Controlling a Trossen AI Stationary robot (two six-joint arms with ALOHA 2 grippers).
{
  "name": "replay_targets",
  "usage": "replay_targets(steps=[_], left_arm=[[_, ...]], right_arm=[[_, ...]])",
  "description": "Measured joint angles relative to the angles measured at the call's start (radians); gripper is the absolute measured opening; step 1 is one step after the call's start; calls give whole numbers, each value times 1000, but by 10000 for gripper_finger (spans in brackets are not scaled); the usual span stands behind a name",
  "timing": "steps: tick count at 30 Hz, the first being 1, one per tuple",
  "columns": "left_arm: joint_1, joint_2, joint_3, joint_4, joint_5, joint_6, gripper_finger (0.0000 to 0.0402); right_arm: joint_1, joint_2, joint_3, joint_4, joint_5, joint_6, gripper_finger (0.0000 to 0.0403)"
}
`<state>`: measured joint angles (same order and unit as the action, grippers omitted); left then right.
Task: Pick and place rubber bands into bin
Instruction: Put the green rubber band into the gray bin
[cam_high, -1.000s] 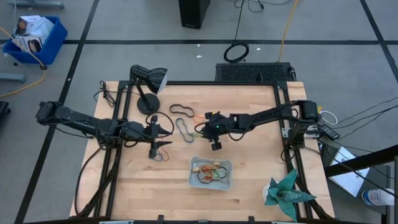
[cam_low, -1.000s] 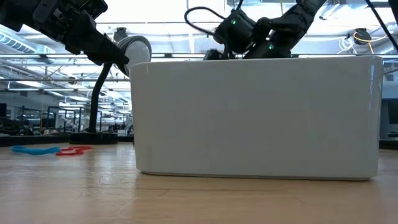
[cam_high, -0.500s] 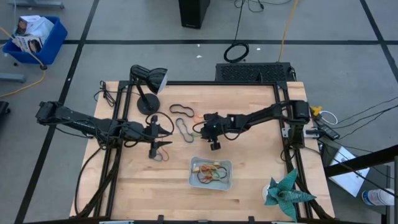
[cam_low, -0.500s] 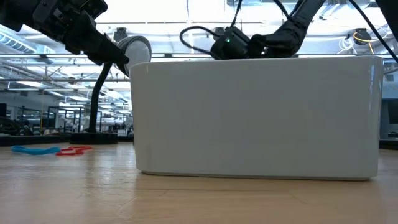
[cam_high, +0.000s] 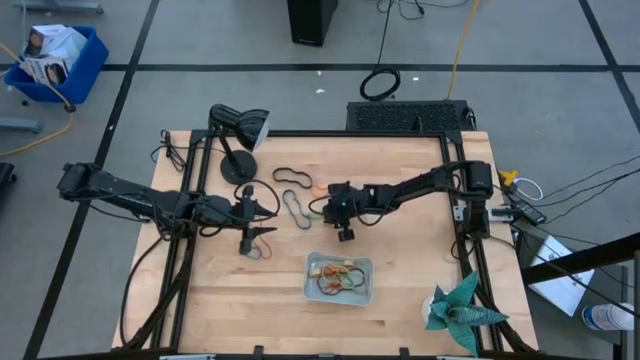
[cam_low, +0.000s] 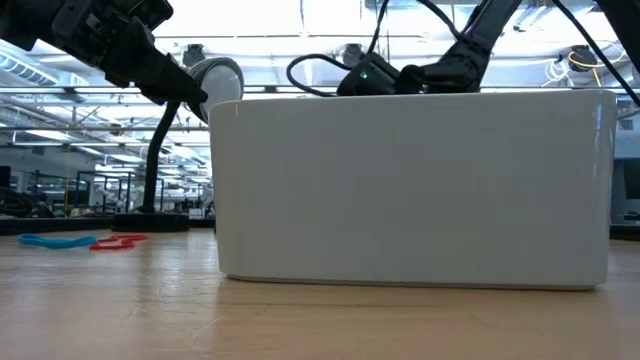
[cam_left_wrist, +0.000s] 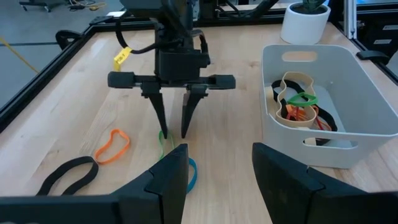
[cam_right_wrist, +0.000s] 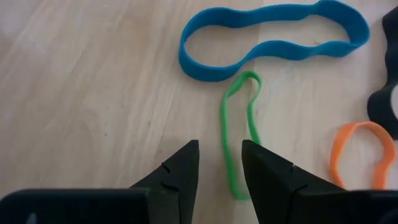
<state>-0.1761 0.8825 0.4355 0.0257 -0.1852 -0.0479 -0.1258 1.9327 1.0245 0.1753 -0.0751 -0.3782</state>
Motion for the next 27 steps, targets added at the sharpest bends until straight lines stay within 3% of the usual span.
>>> replay_targets(steps=[17,27], left_arm=[[0,0,0,0,0,-1,184],[0,0,0,0,0,-1,184]], right_arm=[[-30,-2,1,-58,-5,47,114],[-27,-2,1,-82,-7,-9,49]])
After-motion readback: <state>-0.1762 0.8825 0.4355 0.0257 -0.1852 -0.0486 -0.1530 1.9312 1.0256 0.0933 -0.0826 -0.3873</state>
